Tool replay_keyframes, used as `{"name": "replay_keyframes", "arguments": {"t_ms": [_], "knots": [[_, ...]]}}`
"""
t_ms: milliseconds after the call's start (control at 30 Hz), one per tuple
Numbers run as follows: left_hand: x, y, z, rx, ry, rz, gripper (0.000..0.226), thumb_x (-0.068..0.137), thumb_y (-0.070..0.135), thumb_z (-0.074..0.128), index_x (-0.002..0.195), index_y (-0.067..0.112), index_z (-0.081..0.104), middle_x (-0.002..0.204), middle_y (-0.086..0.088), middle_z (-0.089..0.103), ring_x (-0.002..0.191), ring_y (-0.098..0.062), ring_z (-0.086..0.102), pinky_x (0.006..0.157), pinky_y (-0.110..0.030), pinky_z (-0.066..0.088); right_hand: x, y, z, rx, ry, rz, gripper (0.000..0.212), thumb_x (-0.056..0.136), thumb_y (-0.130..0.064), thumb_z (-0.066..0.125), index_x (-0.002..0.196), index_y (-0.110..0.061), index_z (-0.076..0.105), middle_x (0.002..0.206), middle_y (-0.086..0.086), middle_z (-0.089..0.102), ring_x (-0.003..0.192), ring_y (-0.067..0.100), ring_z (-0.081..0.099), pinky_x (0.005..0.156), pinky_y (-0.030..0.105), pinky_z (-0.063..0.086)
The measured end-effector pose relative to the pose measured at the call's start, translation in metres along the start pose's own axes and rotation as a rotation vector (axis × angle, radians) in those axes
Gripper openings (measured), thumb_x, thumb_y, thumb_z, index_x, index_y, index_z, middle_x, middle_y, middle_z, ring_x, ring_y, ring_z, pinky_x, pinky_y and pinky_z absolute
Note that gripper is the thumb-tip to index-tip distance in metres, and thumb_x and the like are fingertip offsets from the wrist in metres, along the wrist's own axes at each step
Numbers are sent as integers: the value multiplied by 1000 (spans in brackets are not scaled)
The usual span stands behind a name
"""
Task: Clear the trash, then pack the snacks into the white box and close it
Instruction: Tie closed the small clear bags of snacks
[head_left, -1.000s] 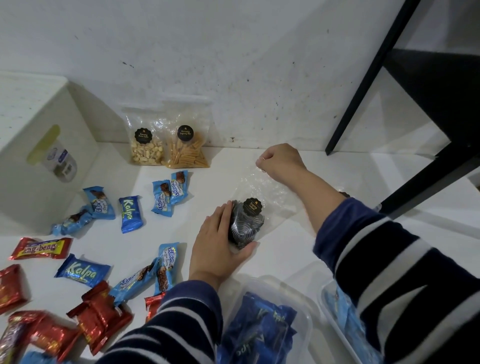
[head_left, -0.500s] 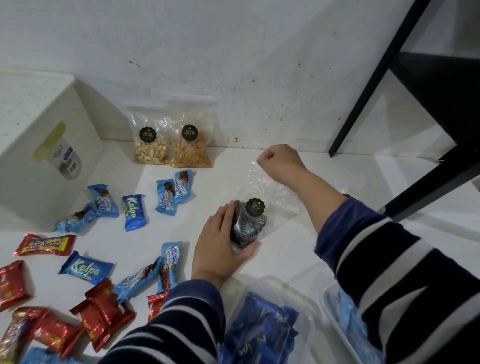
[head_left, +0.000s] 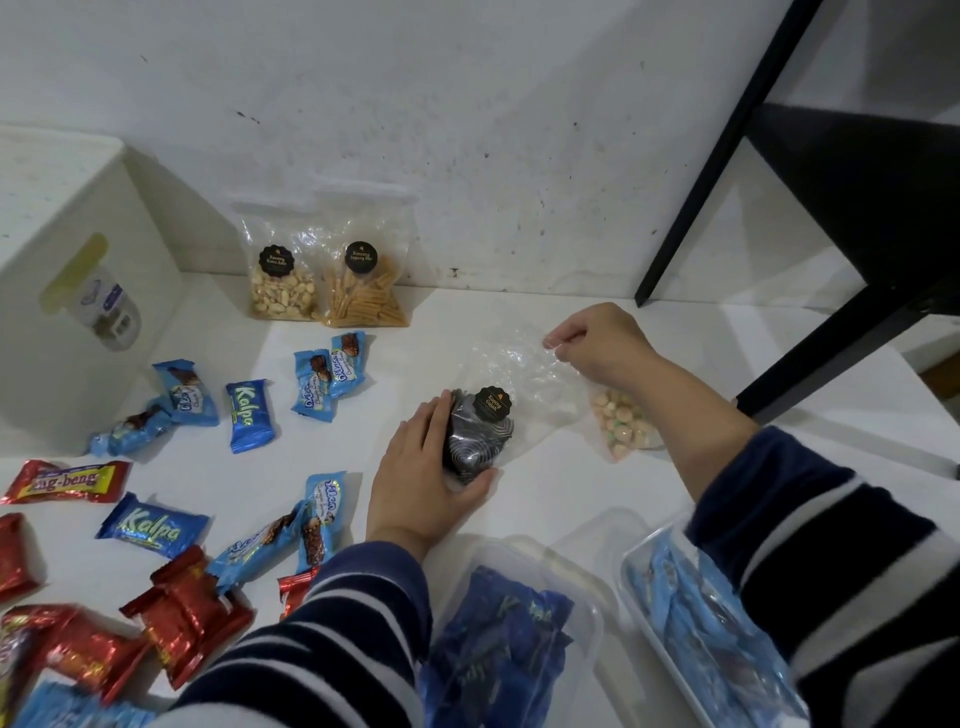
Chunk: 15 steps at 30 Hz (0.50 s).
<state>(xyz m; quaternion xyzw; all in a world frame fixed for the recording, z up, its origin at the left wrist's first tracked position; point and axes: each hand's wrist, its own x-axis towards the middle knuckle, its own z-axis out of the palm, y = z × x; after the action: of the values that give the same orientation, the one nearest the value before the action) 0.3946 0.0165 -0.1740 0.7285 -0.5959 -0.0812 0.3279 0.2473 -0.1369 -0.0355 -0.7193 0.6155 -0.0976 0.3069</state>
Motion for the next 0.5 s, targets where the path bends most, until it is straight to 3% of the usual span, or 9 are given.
{"name": "replay_keyframes", "arguments": {"t_ms": [233,333,400,500], "knots": [[-1,-1,0,-15,-3,-15,93,70,61,61,147,23,26,142,1,43,127,-17,44,105,-38,40,-8,5,-1,72,42,-1,23,85,-10,65,106,-14,72,107,5,69,91,14,59,77,20,41],[1,0,-1,-22,-24,-25,95,70,64,59,148,24,22,145,1,40,129,-17,42,108,-37,38,-15,9,-3,68,17,-17,26,84,-9,64,109,-14,71,105,5,68,99,17,62,79,20,41],[2,0,-3,-11,-76,-14,98,69,72,54,149,26,18,150,2,34,134,-17,36,111,-36,33,-20,8,-1,92,65,-26,27,84,-2,58,99,-16,74,100,4,69,100,19,63,82,22,45],[2,3,-10,-93,-151,-86,99,67,82,44,148,31,20,157,5,16,142,-16,20,117,-39,23,-32,5,7,111,135,-23,38,82,3,50,78,-26,74,100,3,70,95,19,64,93,36,50]]}}
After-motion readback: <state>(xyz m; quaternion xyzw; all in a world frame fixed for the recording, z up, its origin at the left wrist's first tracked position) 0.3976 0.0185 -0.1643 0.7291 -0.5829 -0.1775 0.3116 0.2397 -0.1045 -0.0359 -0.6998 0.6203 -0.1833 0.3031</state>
